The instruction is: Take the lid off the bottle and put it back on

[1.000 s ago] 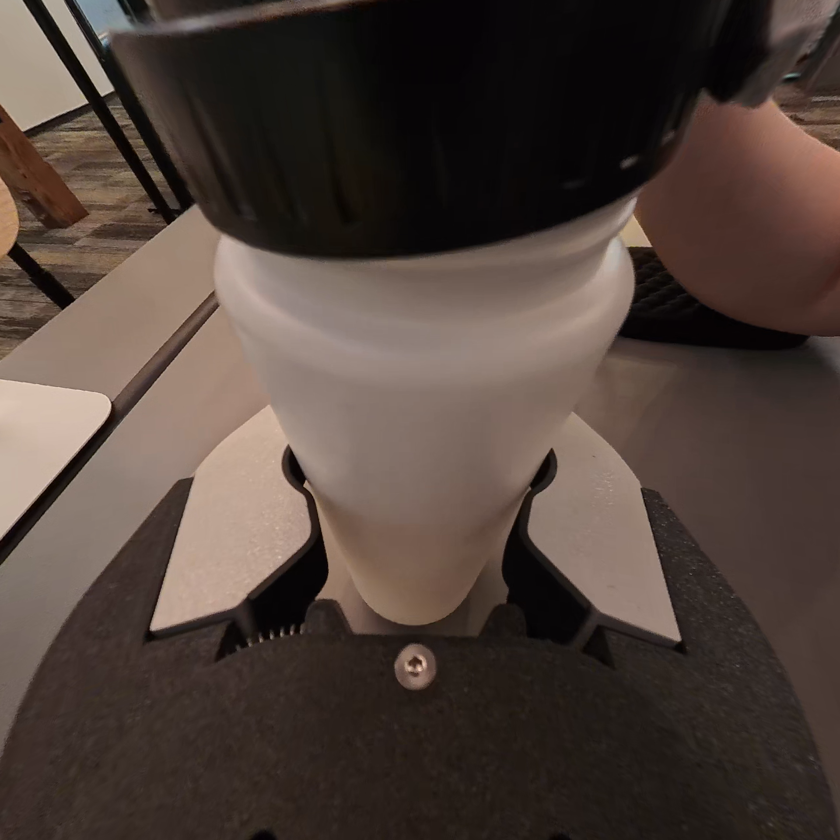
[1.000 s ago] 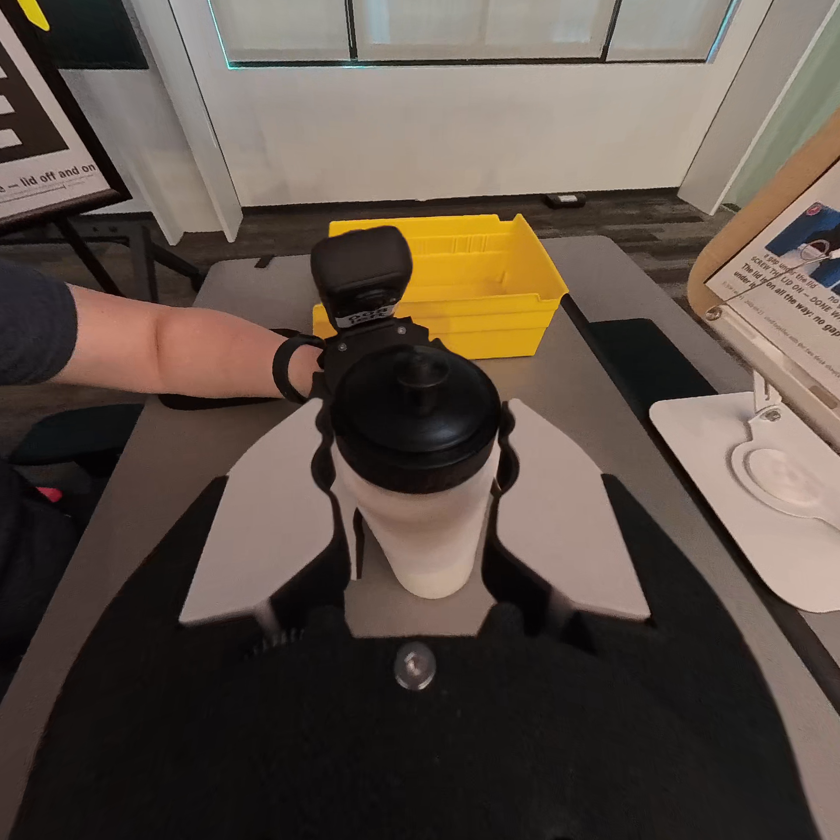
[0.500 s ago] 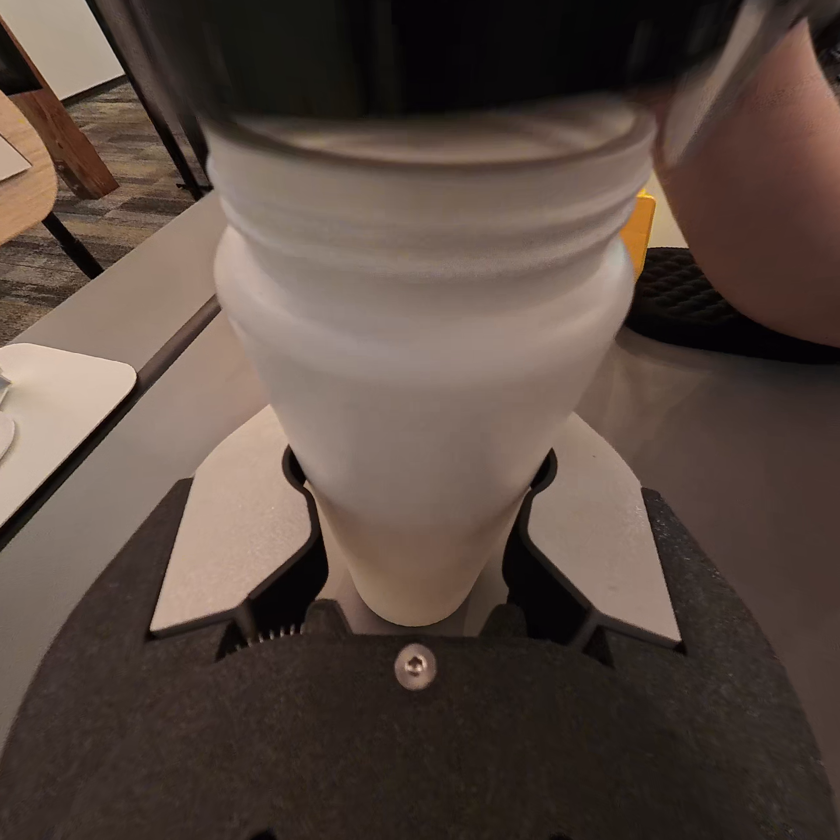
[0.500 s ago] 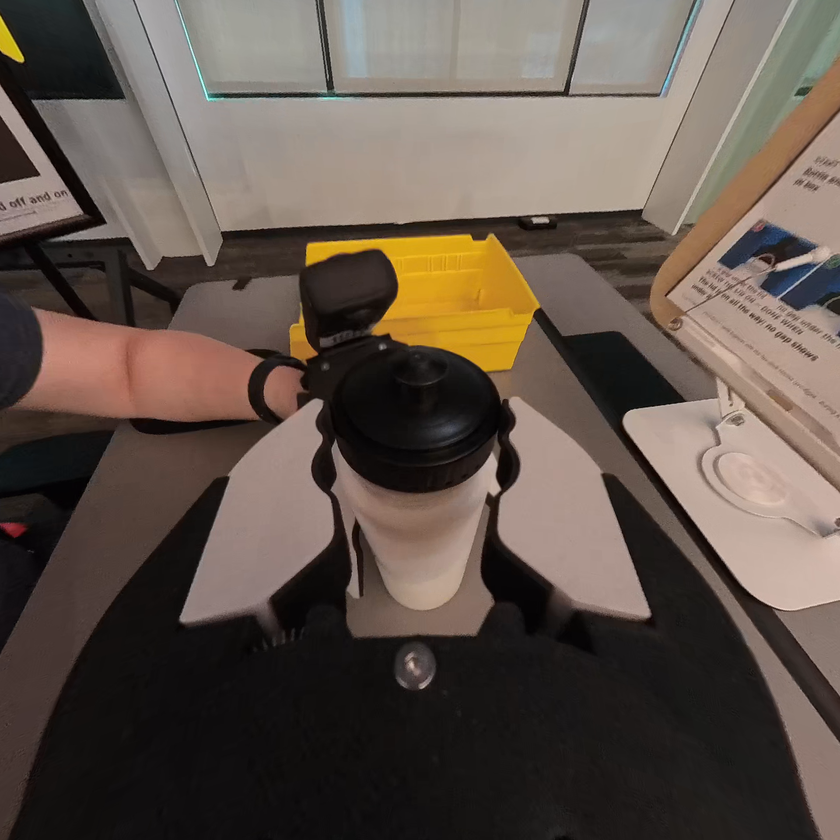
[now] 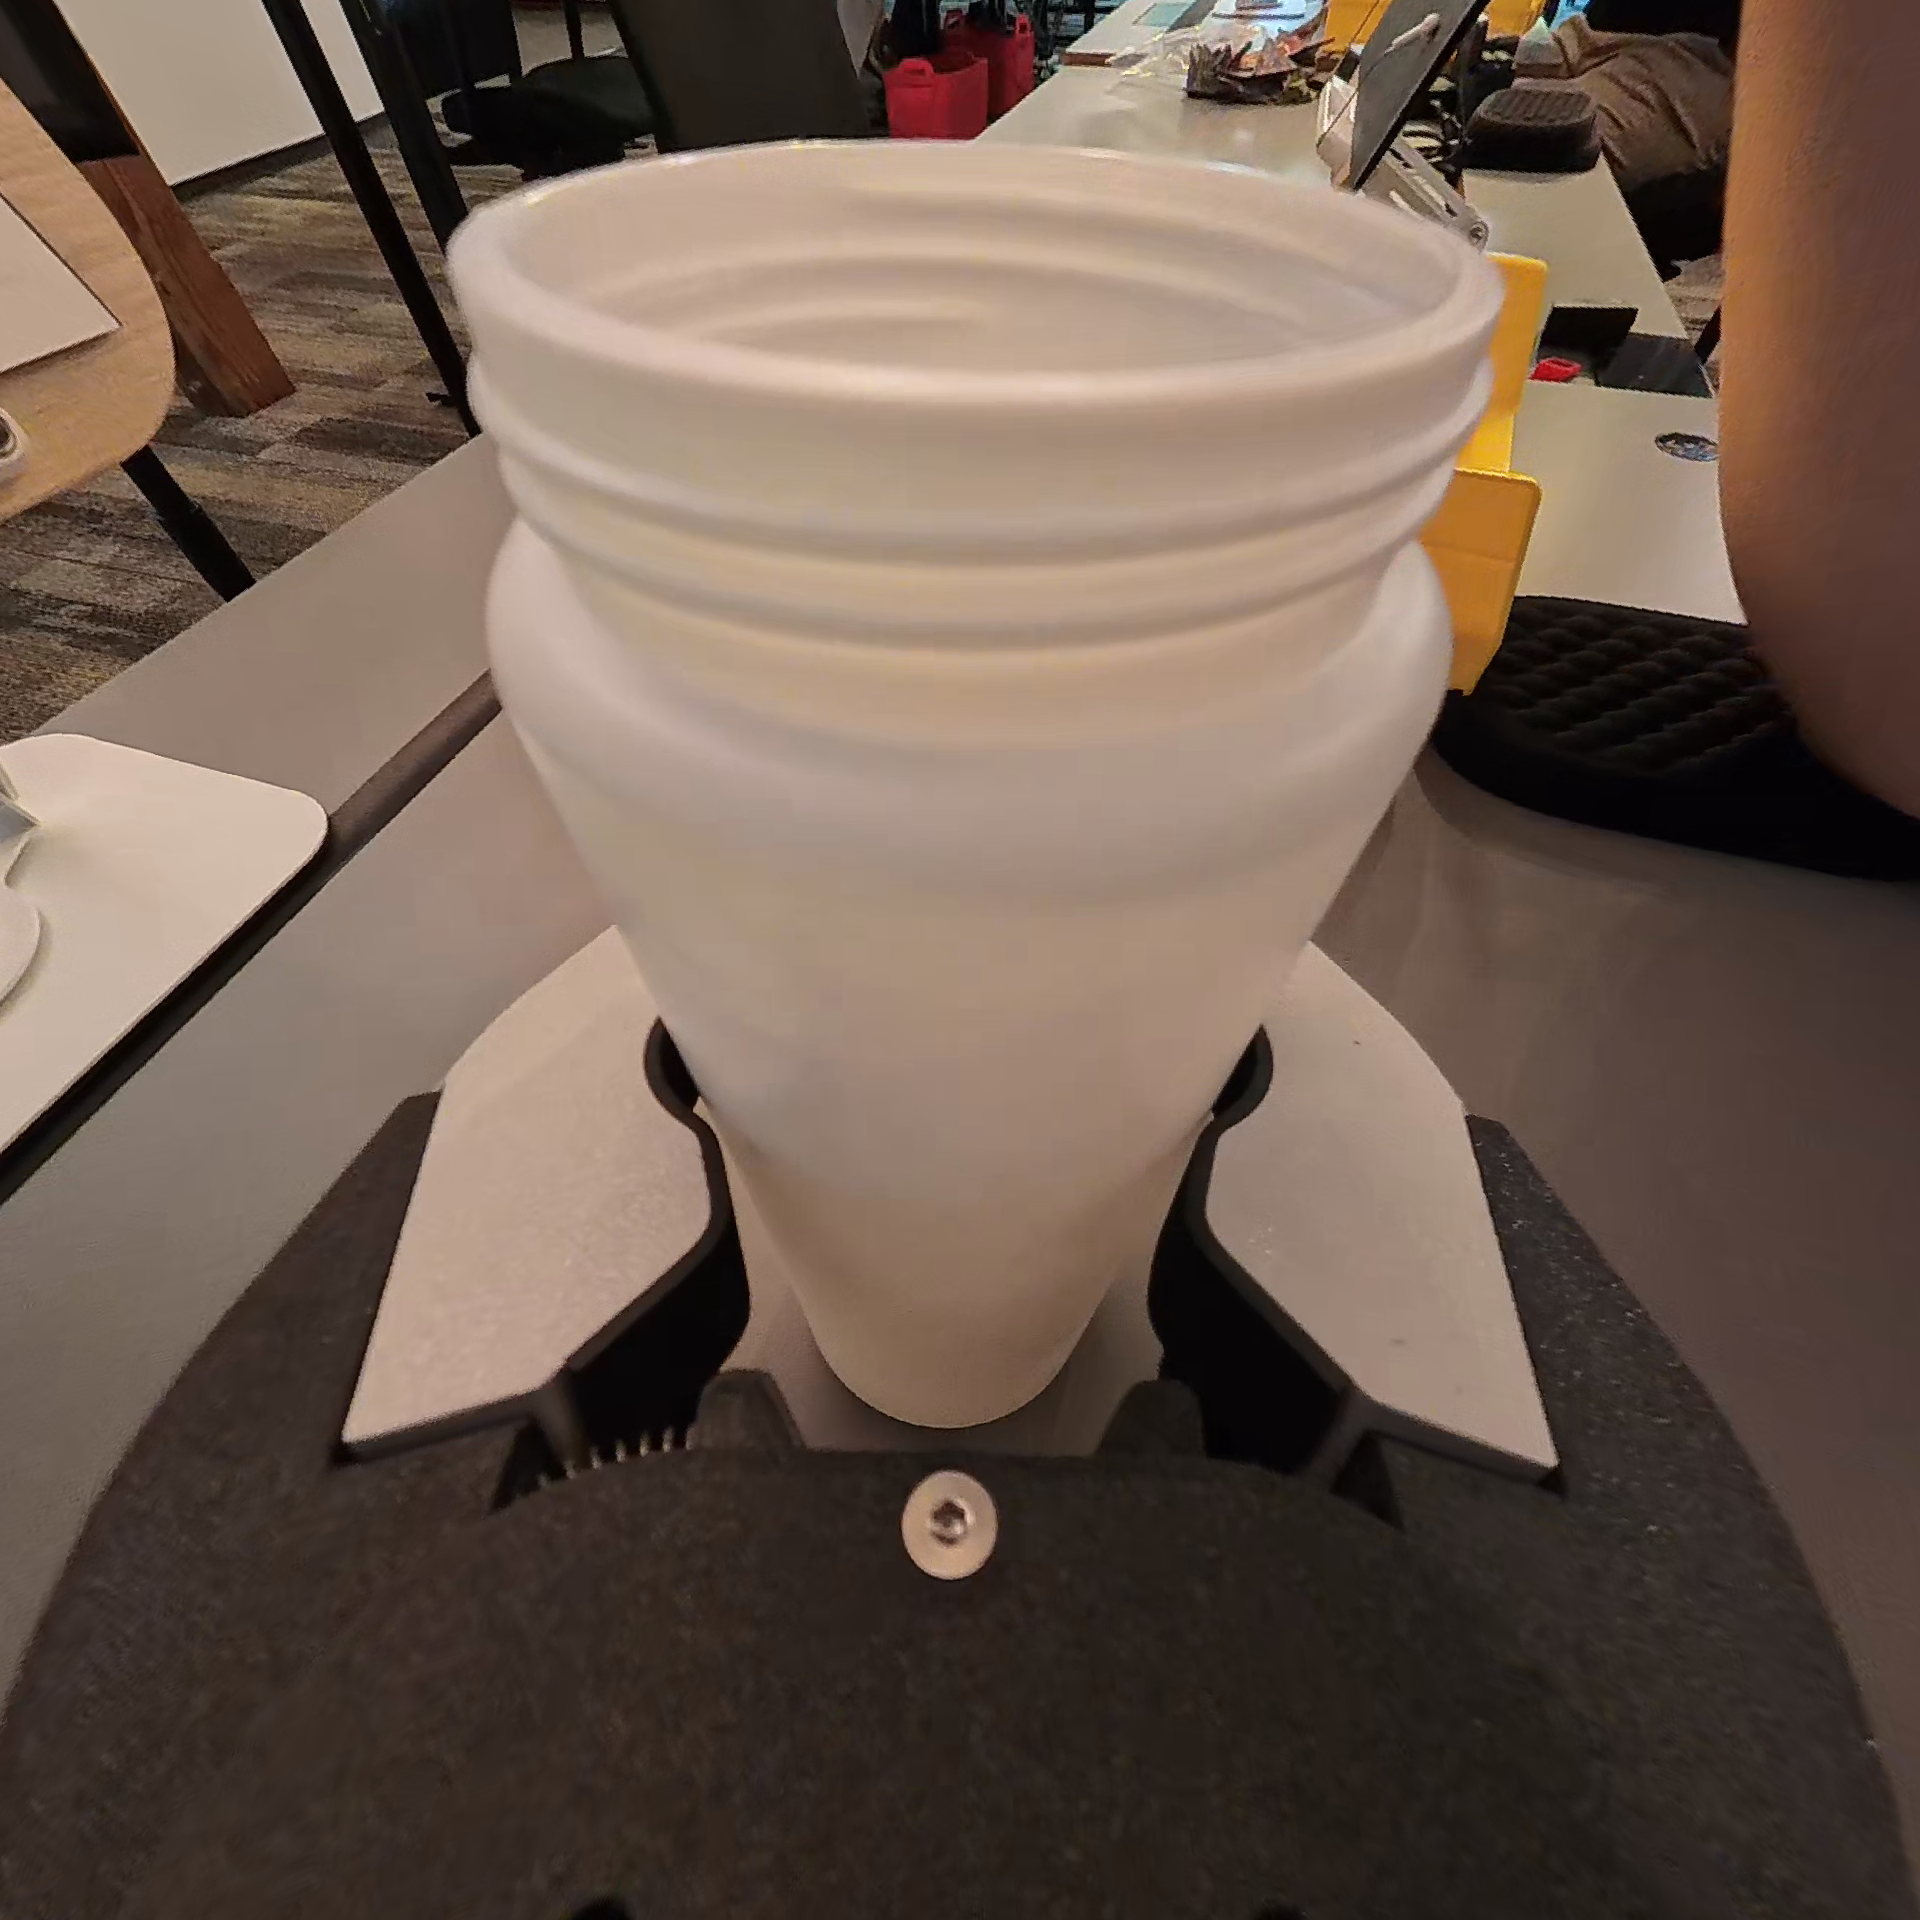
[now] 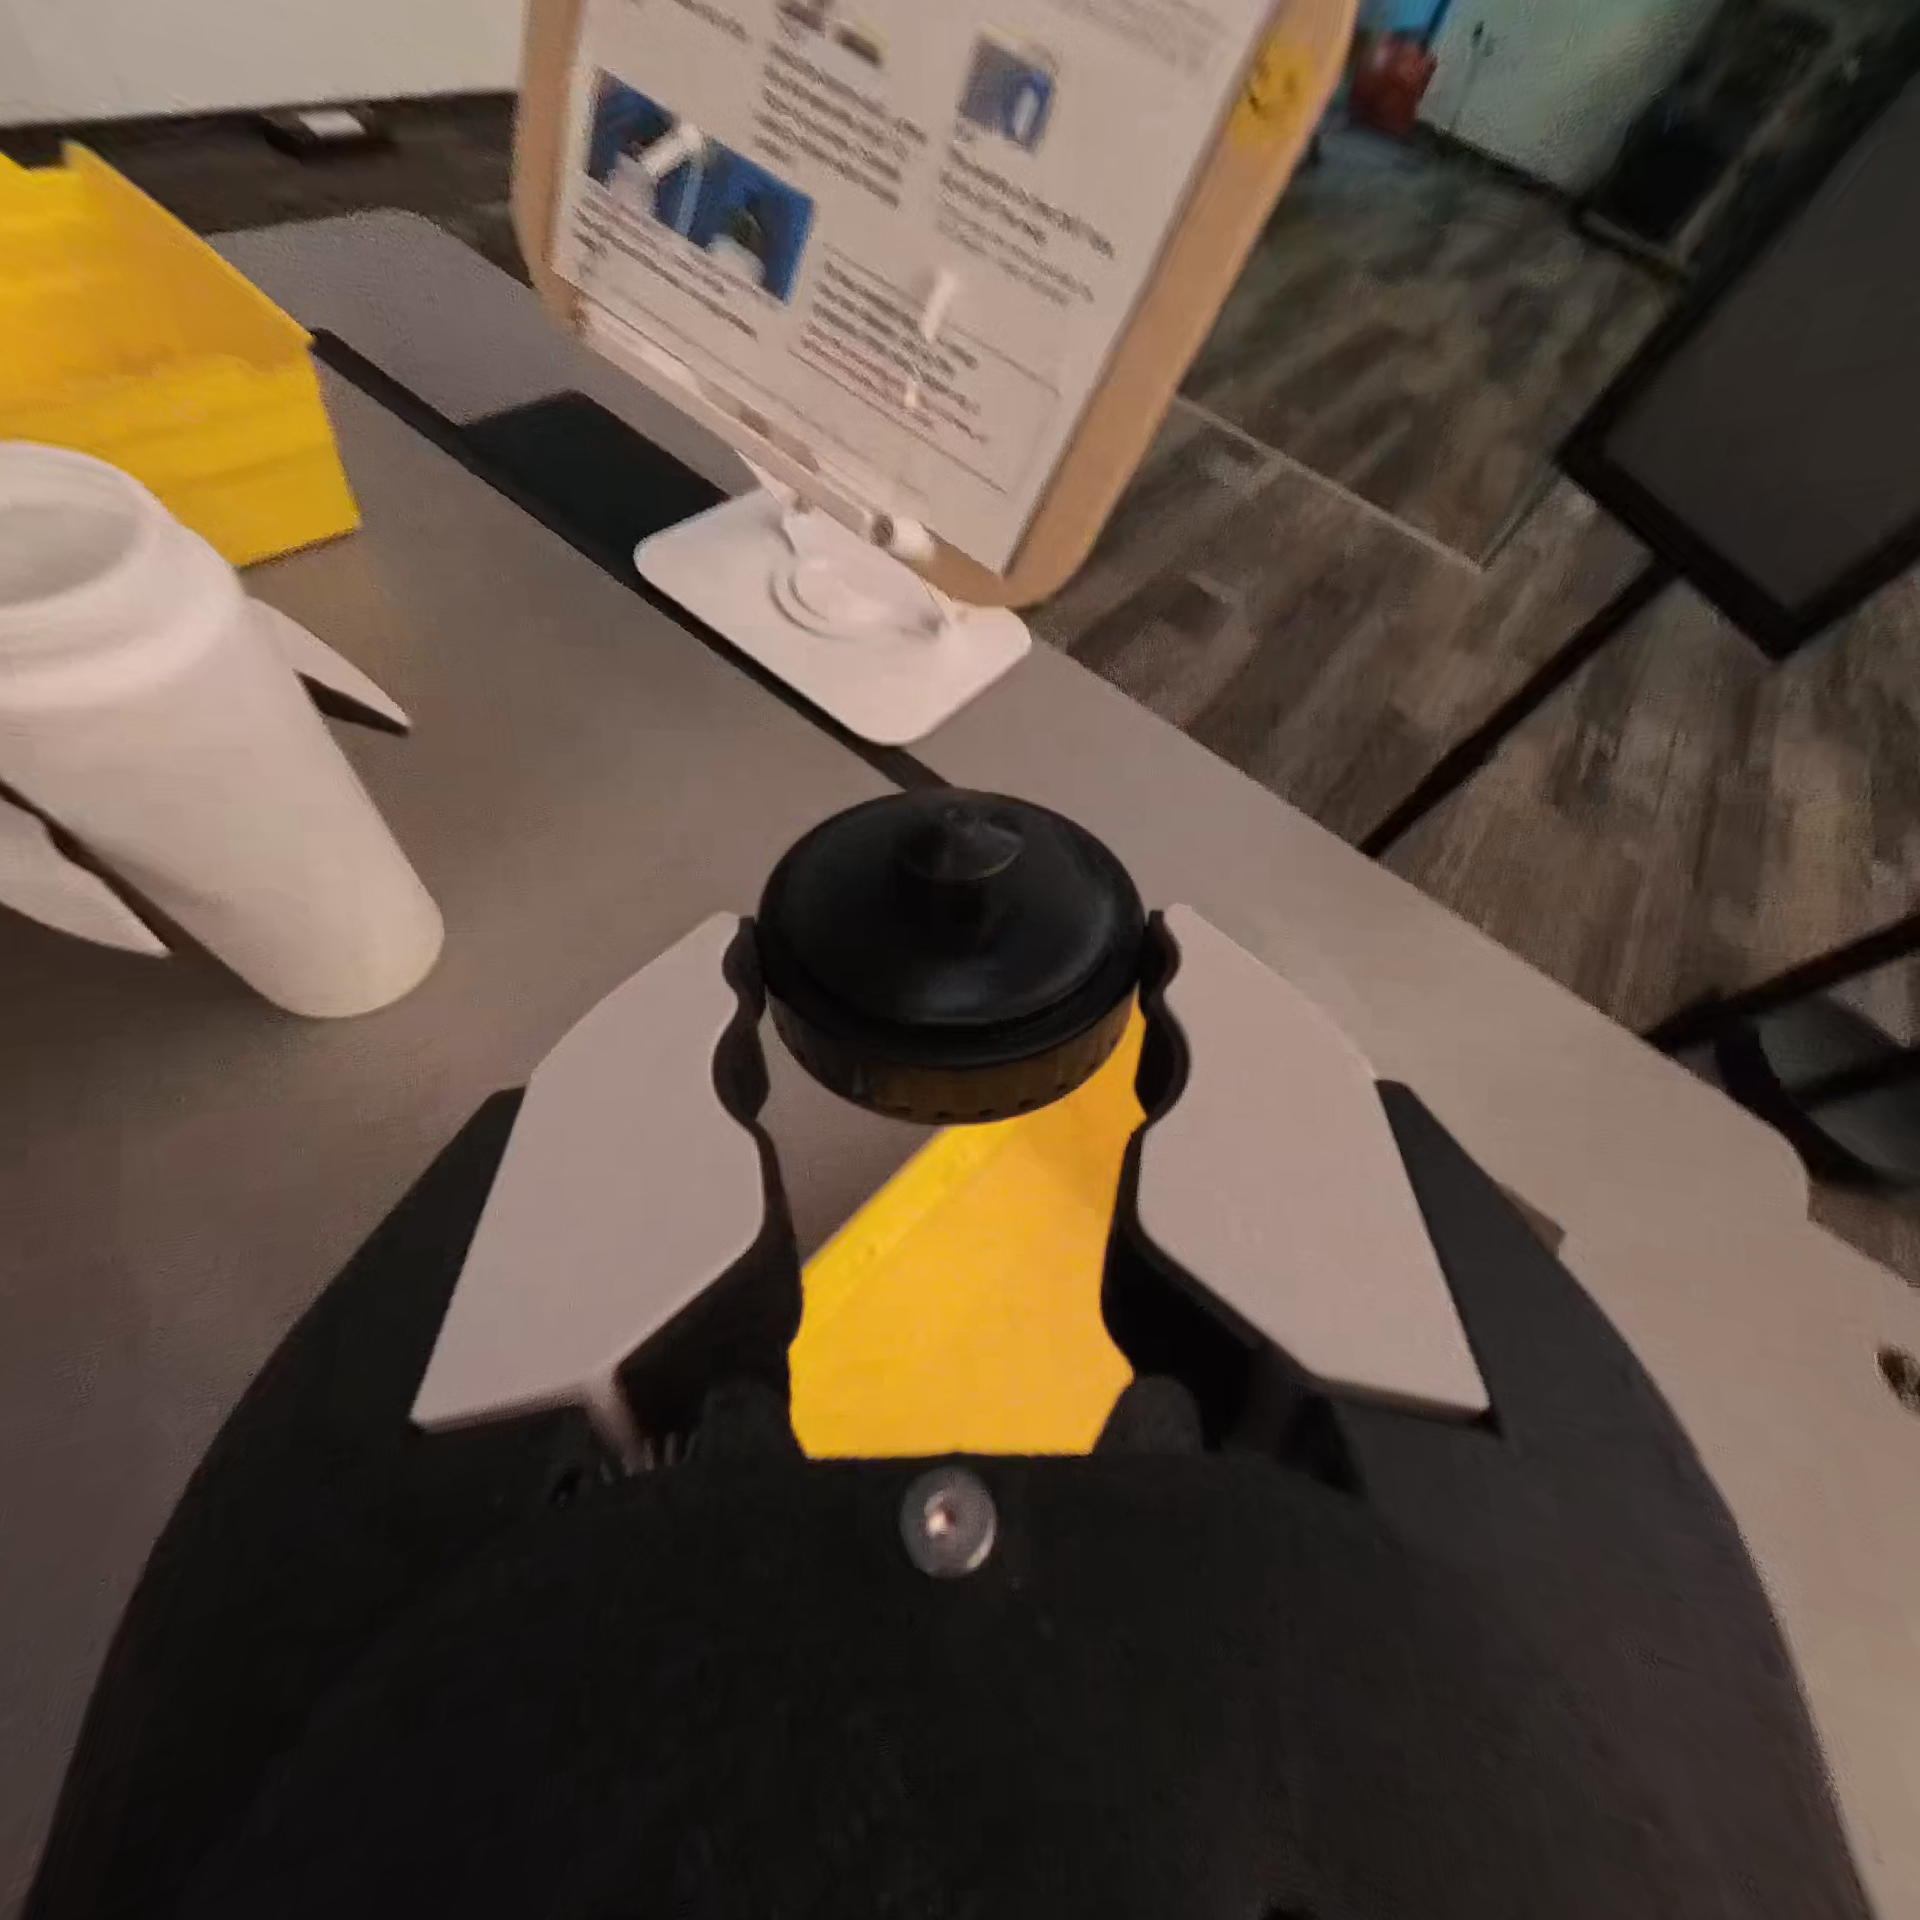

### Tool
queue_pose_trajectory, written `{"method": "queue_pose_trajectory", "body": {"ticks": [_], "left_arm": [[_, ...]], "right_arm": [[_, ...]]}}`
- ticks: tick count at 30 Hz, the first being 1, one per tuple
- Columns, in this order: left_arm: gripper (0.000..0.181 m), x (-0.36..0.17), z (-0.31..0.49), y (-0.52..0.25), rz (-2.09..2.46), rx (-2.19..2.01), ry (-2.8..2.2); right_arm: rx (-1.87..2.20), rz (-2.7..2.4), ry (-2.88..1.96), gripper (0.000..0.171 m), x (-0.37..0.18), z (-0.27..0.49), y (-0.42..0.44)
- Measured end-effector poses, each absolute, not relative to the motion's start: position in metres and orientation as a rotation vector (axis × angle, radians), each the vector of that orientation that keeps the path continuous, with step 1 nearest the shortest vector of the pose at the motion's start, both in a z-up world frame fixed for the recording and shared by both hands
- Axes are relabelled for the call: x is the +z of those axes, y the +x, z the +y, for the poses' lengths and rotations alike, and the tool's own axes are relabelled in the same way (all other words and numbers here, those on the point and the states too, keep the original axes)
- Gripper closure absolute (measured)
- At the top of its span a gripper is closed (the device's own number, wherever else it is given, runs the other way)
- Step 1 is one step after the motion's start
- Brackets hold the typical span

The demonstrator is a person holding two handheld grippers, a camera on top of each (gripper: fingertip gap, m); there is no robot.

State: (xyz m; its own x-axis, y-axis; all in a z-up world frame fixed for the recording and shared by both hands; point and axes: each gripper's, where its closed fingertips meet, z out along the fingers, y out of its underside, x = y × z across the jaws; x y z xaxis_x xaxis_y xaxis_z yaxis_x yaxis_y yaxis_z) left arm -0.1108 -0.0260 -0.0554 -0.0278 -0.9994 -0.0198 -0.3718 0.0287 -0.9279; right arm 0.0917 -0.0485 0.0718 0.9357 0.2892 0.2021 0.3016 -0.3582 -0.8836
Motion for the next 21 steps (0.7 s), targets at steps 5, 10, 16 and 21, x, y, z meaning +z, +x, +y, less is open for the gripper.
{"method": "queue_pose_trajectory", "body": {"ticks": [5, 10, 16, 21], "left_arm": [[0.083, -0.055, -0.025, -0.111, 1.508, -1.006, -1.459], [0.083, -0.056, -0.023, -0.111, 1.498, -1.014, -1.468], [0.083, -0.056, -0.023, -0.112, 1.501, -1.011, -1.471], [0.083, -0.056, -0.022, -0.112, 1.498, -1.011, -1.479]], "right_arm": [[0.042, -0.242, -2.028, 0.100, 0.047, -0.062, 0.150], [0.013, -0.078, -2.153, 0.100, 0.013, -0.074, 0.190], [-0.109, 0.077, -2.425, 0.100, -0.054, -0.086, 0.229], [-0.164, 0.146, -2.552, 0.100, -0.095, -0.087, 0.246]]}}
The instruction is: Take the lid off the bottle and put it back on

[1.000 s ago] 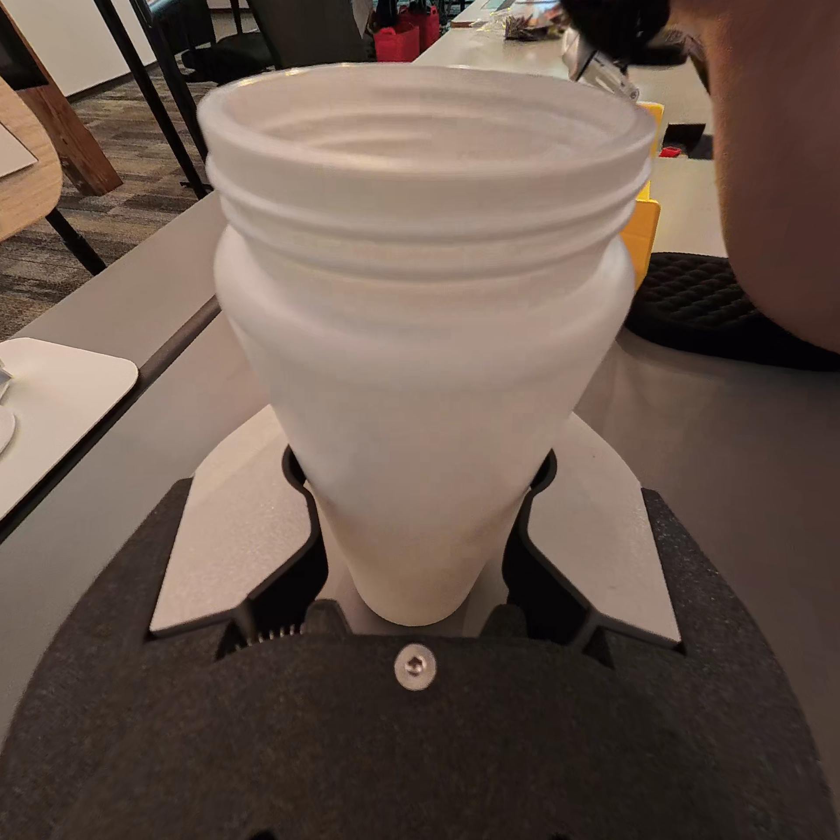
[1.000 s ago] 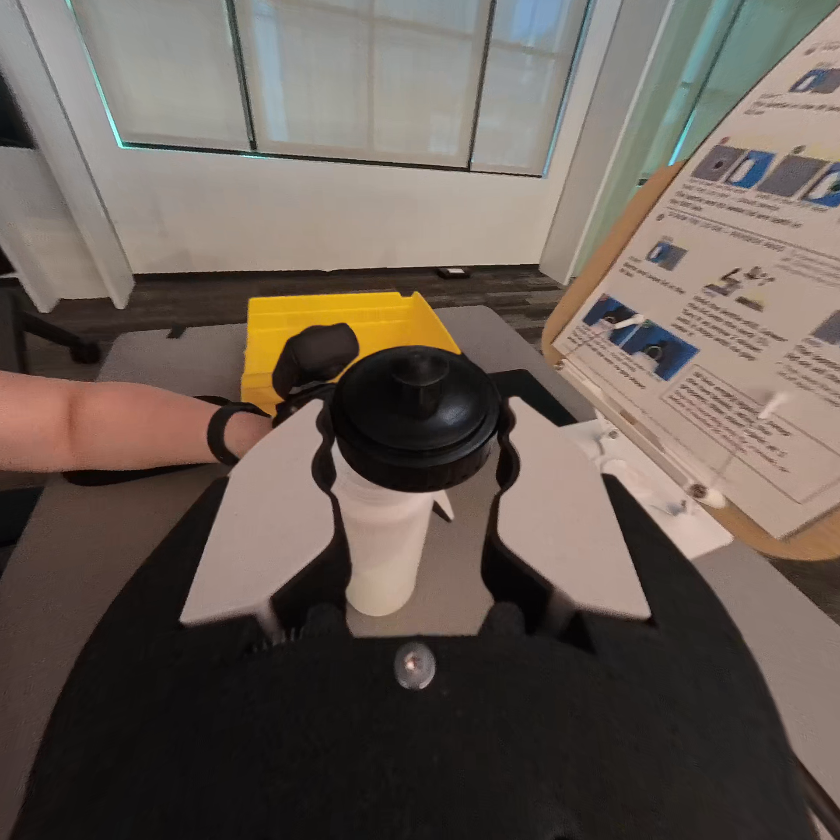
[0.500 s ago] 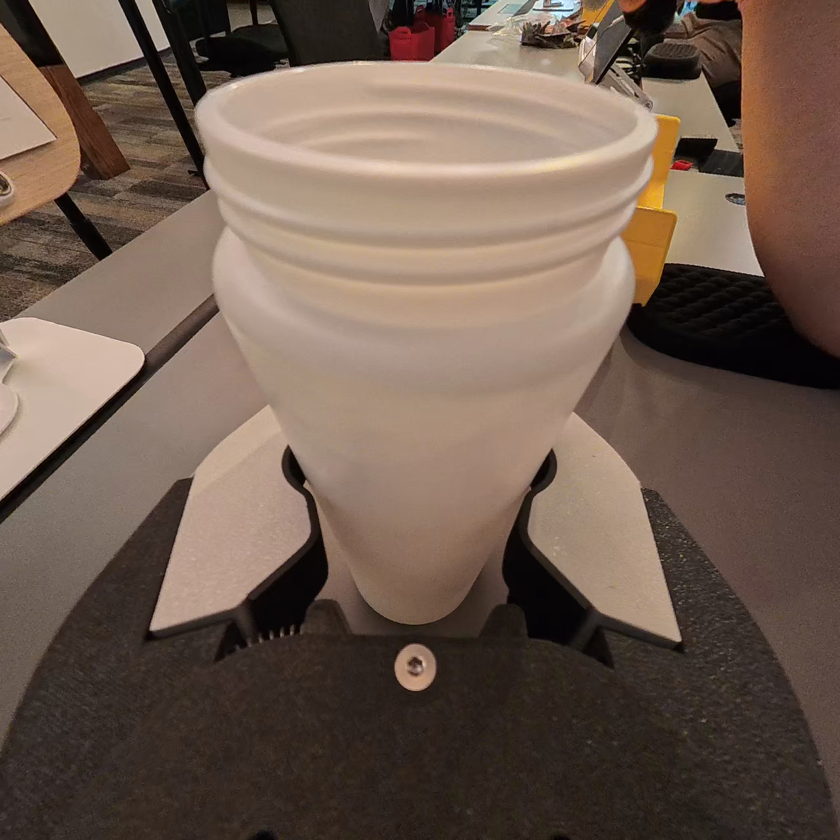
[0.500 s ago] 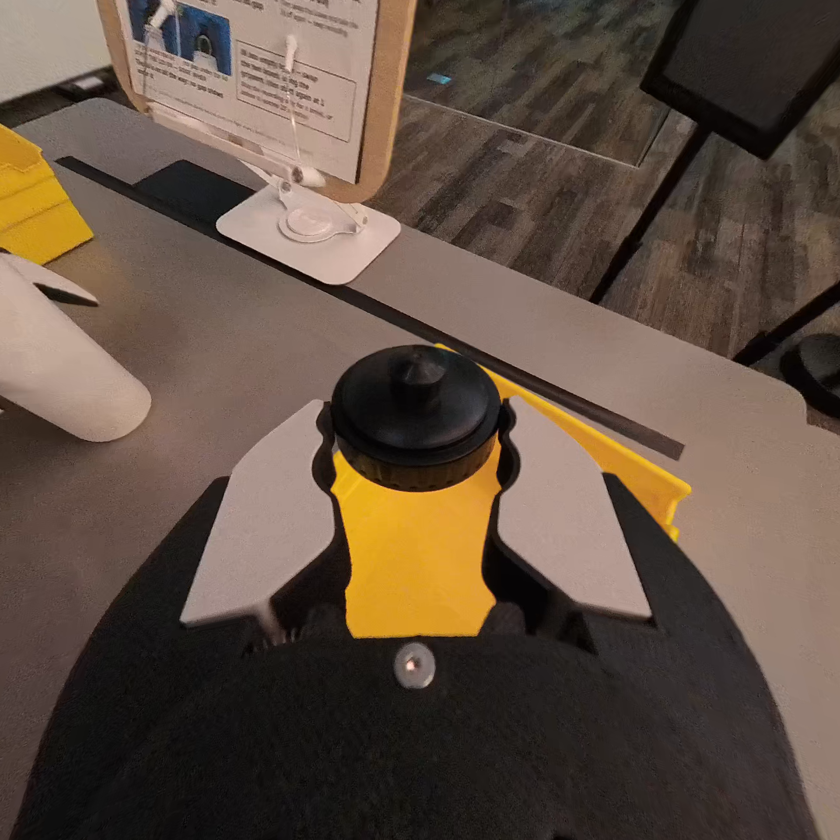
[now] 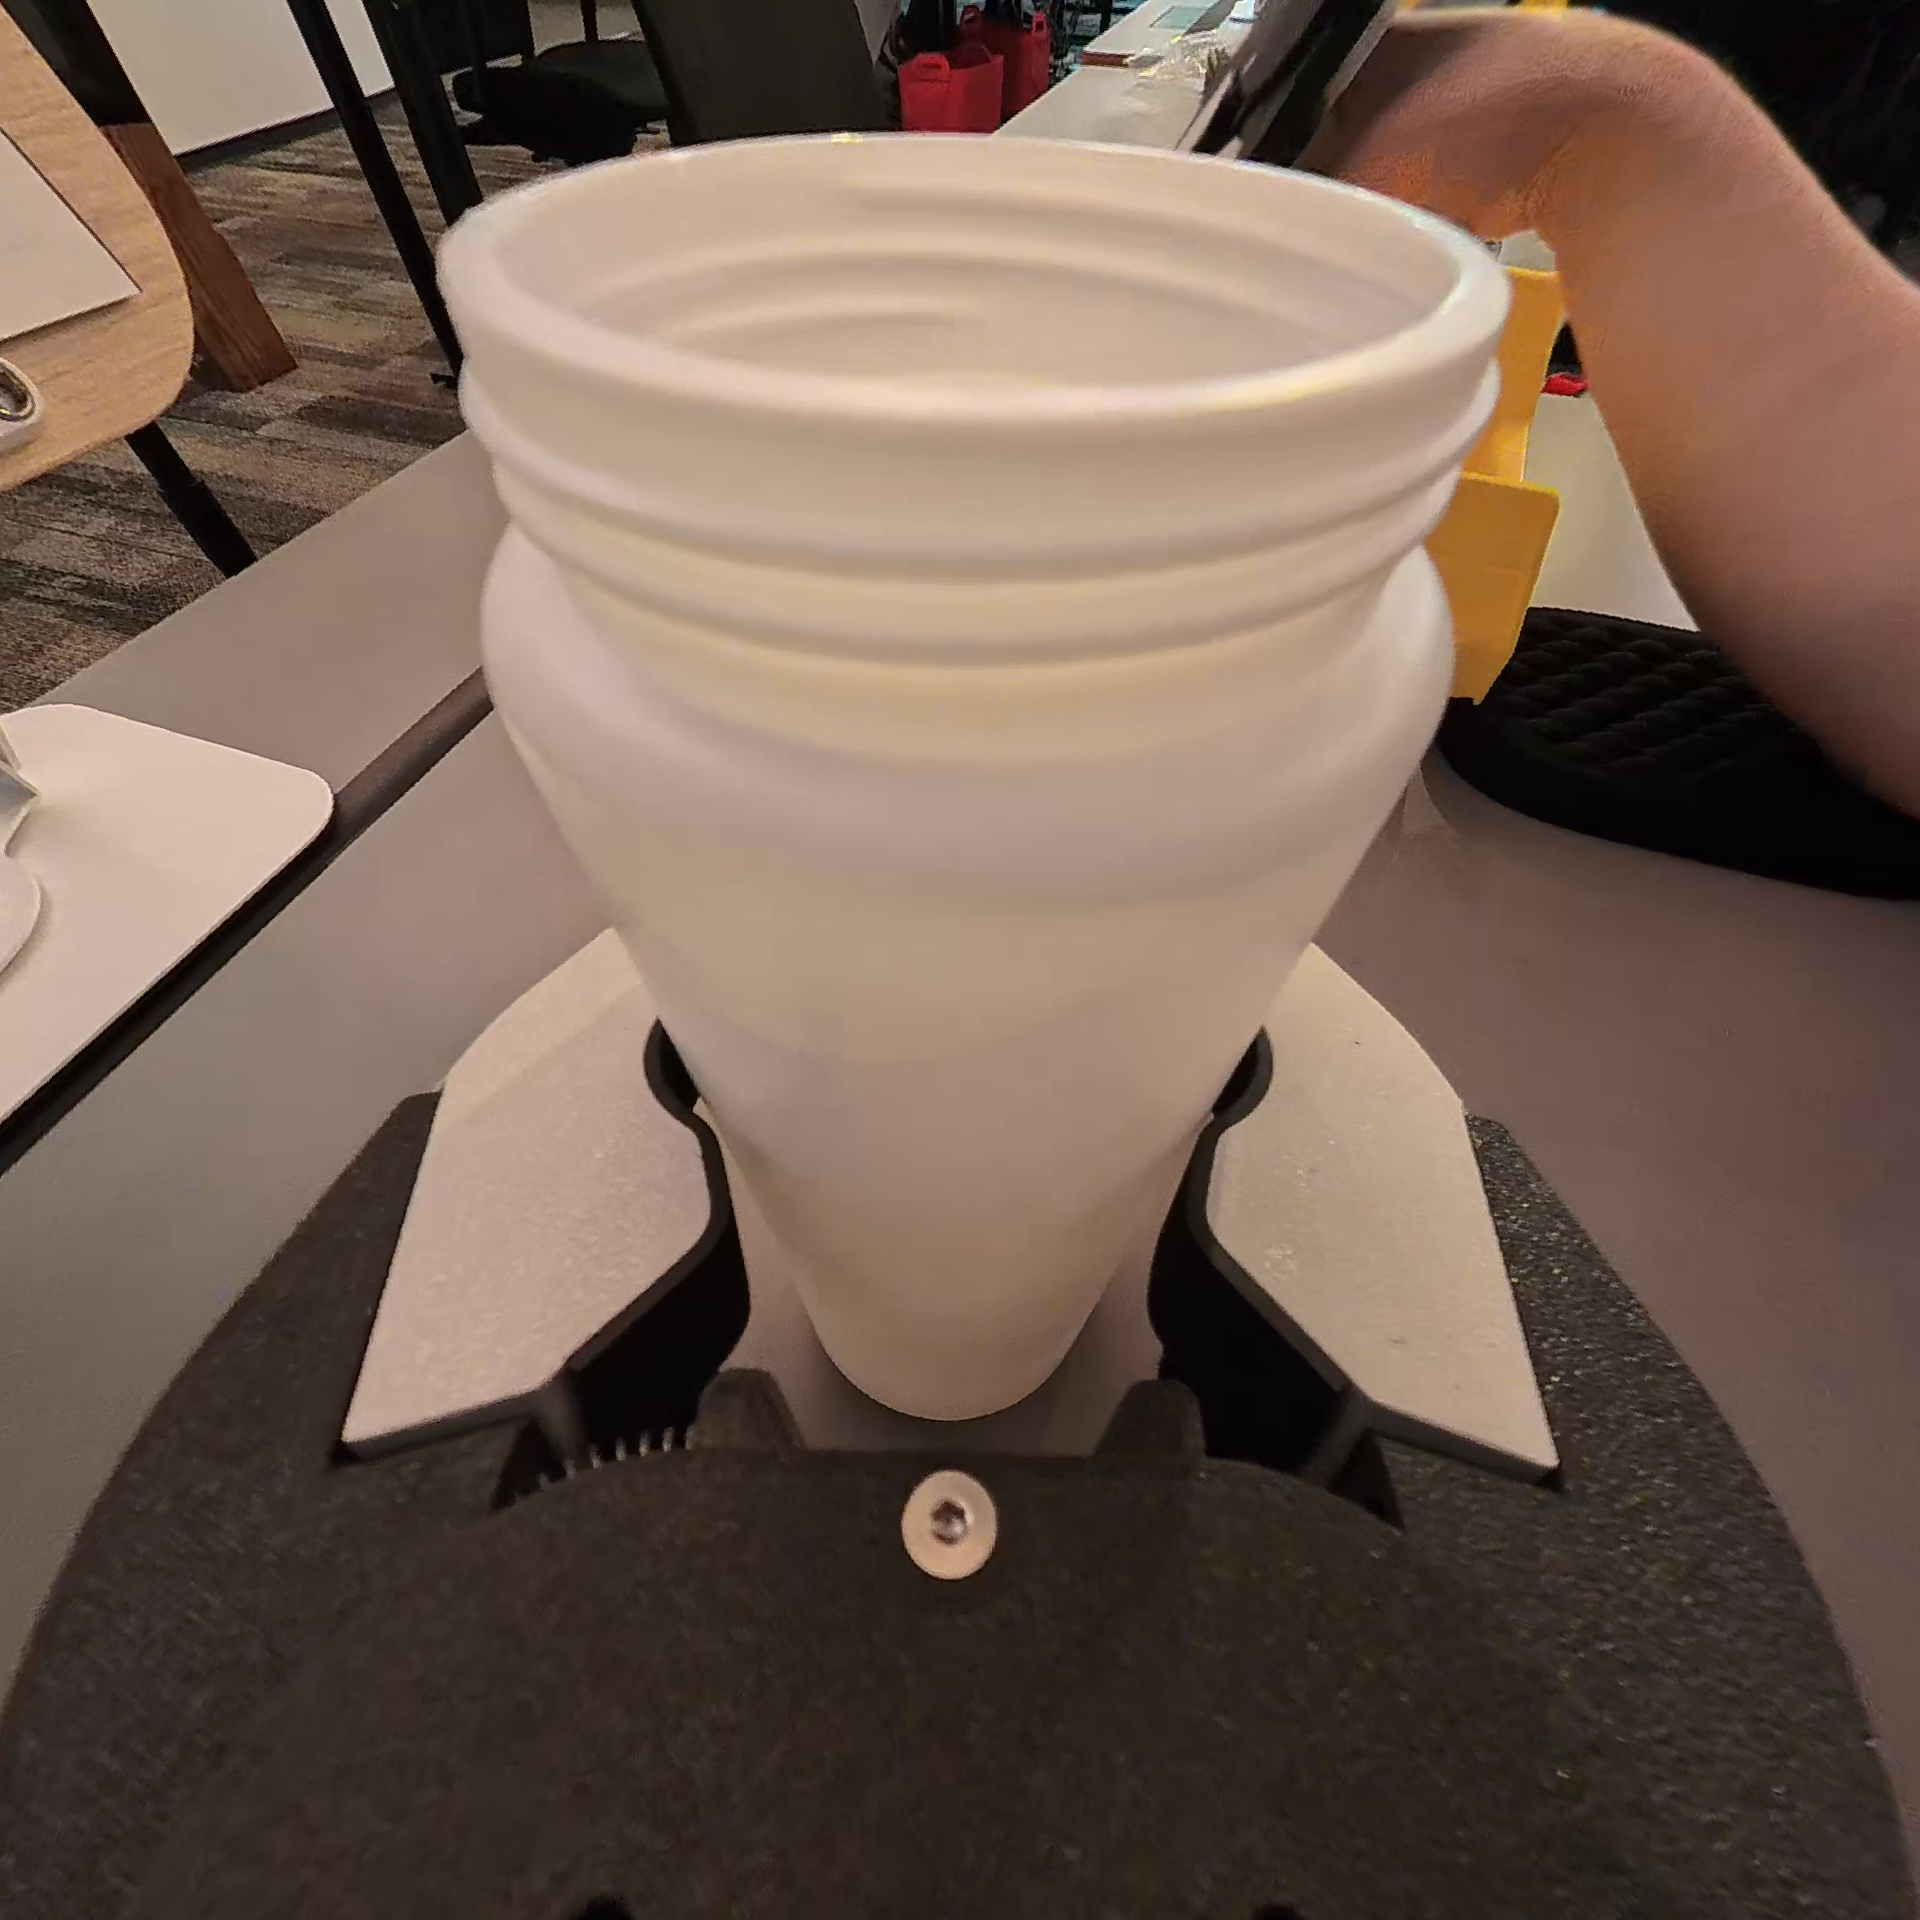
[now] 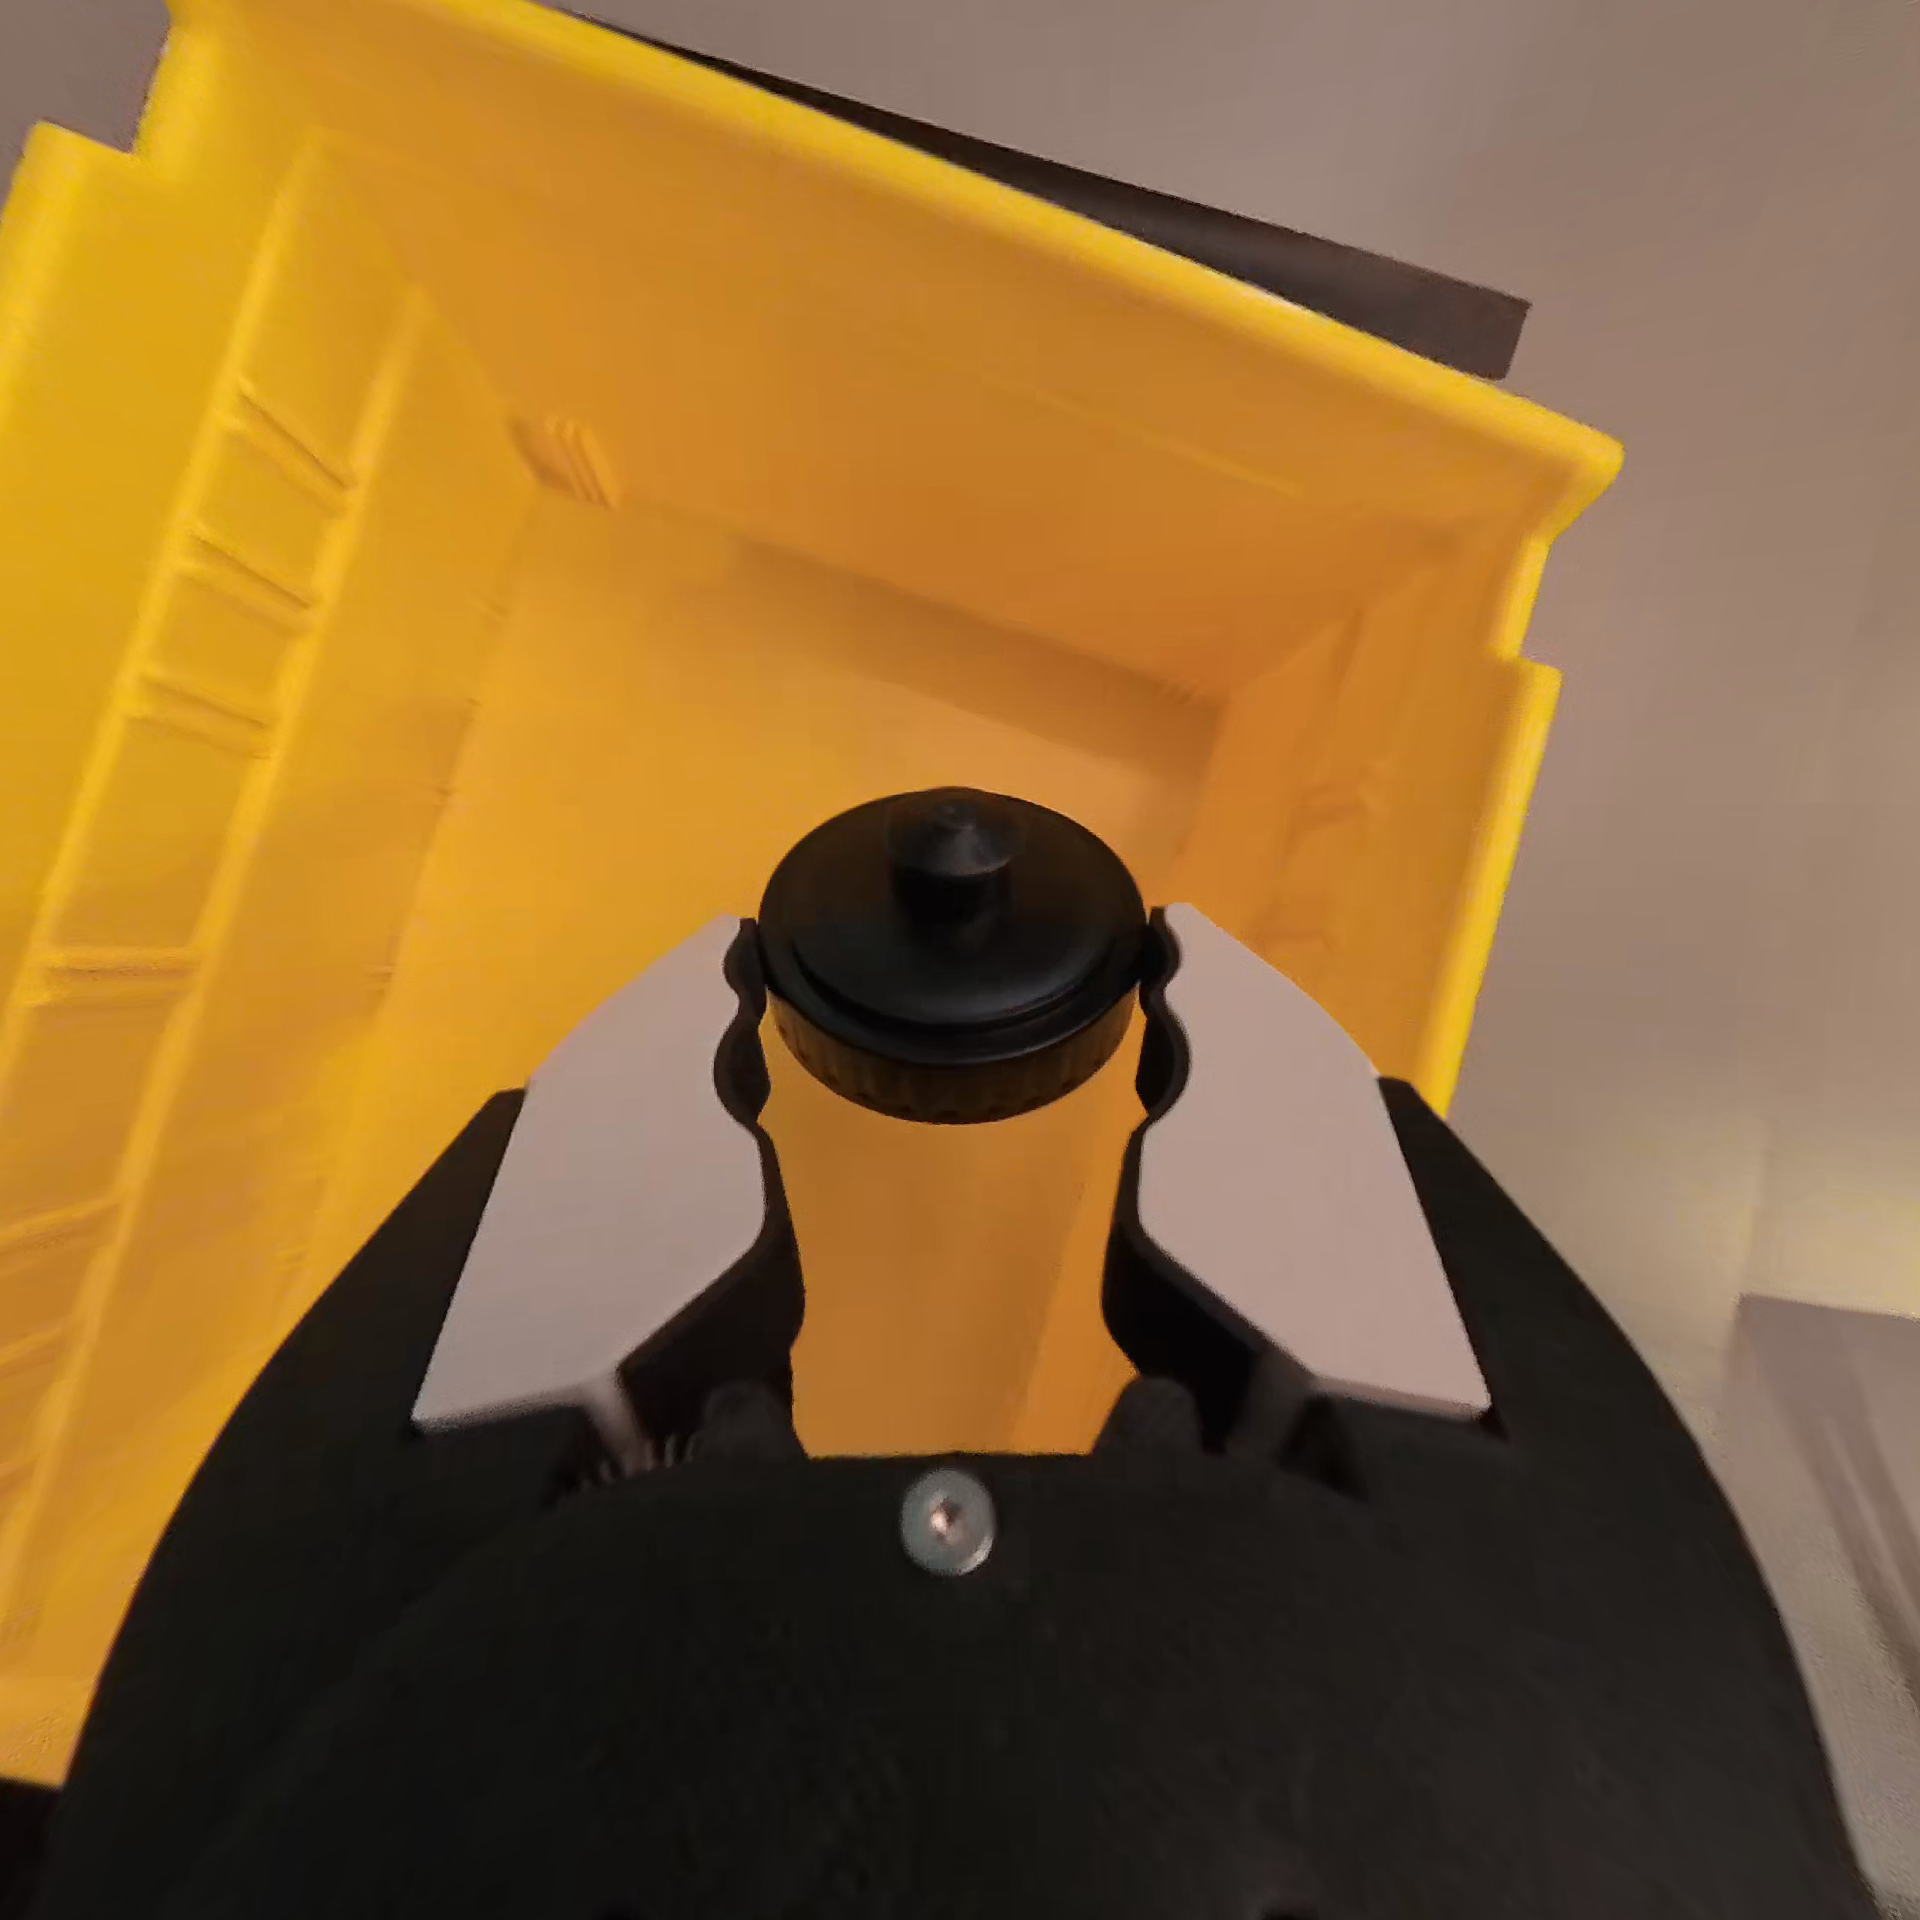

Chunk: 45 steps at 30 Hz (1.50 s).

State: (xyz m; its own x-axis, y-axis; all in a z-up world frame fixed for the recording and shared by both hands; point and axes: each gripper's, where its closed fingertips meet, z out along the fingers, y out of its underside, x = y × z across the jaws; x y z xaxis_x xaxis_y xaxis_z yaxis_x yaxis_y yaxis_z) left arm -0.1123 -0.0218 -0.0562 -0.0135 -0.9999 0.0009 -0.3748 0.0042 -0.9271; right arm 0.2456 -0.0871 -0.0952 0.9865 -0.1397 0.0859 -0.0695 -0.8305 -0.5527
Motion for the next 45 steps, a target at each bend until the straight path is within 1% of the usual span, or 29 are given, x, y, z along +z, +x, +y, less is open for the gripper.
{"method": "queue_pose_trajectory", "body": {"ticks": [4, 13, 22, 45], "left_arm": [[0.083, -0.056, -0.022, -0.112, 1.500, -1.007, -1.479], [0.083, -0.056, -0.022, -0.112, 1.505, -0.999, -1.479], [0.083, -0.056, -0.022, -0.112, 1.506, -0.997, -1.481], [0.083, -0.056, -0.021, -0.112, 1.502, -1.005, -1.486]], "right_arm": [[-0.179, 0.181, -2.597, 0.100, -0.115, -0.082, 0.250], [-0.270, 0.256, -2.595, 0.100, -0.125, -0.077, 0.261], [-0.201, 0.386, -2.653, 0.101, -0.150, -0.078, 0.260], [-0.188, 0.505, -2.632, 0.101, -0.158, -0.075, 0.263]]}}
